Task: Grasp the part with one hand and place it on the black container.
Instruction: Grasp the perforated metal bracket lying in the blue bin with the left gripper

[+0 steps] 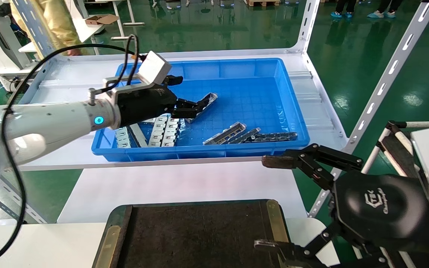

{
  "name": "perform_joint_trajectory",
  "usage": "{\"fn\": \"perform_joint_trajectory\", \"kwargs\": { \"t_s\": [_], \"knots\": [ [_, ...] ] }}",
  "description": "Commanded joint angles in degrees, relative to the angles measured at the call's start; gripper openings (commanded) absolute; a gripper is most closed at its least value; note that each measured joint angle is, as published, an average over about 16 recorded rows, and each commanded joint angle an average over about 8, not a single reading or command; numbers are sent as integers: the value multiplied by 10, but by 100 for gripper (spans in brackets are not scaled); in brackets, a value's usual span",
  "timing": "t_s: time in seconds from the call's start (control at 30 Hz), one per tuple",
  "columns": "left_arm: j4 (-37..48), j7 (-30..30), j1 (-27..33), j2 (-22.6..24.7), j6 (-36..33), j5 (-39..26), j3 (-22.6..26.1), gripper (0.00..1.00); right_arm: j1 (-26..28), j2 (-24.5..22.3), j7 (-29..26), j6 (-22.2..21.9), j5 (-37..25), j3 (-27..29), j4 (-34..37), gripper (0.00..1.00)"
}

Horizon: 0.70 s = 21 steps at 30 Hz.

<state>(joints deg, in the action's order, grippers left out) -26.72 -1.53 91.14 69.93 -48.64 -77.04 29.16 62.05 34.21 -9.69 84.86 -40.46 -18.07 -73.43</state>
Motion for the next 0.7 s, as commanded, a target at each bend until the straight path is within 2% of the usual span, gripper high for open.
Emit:
{"fn": "perform_joint_trajectory", "kwargs": {
  "t_s": [0.03,0.4,0.43,0.47,0.67,0.7],
  "knots": [
    [32,11,10,18,16,-8,3,100,0,0,0,0,0,0,0,100],
    [148,63,34,75,84,-14,9,100,0,0,0,0,0,0,0,100],
    [152,65,34,77,88,-13,11,97,0,0,0,0,0,0,0,93],
    [156,66,34,78,92,-11,12,88,0,0,0,0,0,0,0,80],
    [162,62,27,81,103,-2,25,13,0,0,0,0,0,0,0,5],
    [162,61,26,81,104,0,28,3,0,0,0,0,0,0,0,0]
  ]
}}
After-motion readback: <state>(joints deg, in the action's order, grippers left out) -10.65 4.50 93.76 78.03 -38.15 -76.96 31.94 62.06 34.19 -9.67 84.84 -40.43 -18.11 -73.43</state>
